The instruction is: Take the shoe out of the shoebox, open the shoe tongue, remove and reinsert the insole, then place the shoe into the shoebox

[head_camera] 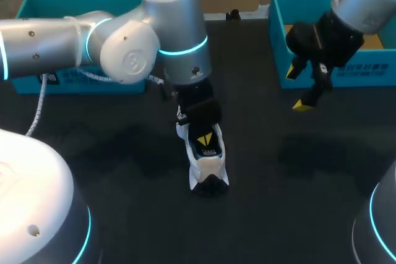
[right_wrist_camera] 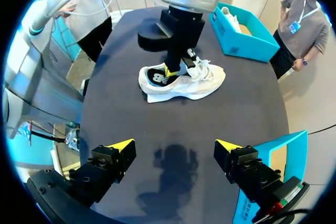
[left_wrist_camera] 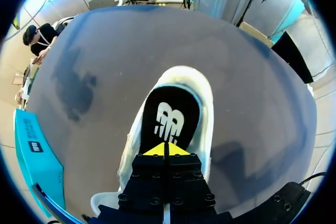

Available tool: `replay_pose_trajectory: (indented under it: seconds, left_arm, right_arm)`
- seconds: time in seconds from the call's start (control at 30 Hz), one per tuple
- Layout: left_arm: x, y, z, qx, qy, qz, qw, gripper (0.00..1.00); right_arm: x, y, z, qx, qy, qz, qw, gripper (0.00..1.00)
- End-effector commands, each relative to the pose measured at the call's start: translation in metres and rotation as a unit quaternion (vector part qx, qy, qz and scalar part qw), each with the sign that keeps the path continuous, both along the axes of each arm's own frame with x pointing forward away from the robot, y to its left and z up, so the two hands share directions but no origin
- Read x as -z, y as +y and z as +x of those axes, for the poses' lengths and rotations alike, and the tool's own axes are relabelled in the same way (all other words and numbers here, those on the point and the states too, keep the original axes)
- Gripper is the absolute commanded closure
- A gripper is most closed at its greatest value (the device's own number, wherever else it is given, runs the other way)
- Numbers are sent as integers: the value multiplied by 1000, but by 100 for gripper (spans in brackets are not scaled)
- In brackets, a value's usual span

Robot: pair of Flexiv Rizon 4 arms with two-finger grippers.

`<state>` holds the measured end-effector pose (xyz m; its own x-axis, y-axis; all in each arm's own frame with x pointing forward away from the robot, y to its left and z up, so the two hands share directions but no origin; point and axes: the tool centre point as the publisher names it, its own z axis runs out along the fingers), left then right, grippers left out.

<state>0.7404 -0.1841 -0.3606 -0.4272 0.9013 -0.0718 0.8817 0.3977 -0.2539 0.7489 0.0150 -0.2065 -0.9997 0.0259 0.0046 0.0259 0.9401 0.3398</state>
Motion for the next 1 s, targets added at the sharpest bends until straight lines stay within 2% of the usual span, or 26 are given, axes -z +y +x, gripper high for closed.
replay_pose_trajectory:
  seconds: [0.03, 0.3, 0.6, 0.8, 1.0]
  left_arm:
    - [12, 0, -3, -5, 1, -9, 1000, 100]
    - [17, -6, -3, -3, 2, -6, 1000, 100]
    - [32, -2, -5, 8, 7, 35, 999, 100]
    - [12, 2, -2, 6, 5, 30, 1000, 100]
    - [-6, -6, -8, 15, 7, 8, 1000, 100]
  right_arm:
    - [1, 0, 0, 0, 0, -1, 1000, 0]
    - [1, 0, 0, 0, 0, -1, 1000, 0]
    - [1, 0, 0, 0, 0, -1, 1000, 0]
    - [1, 0, 0, 0, 0, -1, 1000, 0]
    - [1, 0, 0, 0, 0, -1, 1000, 0]
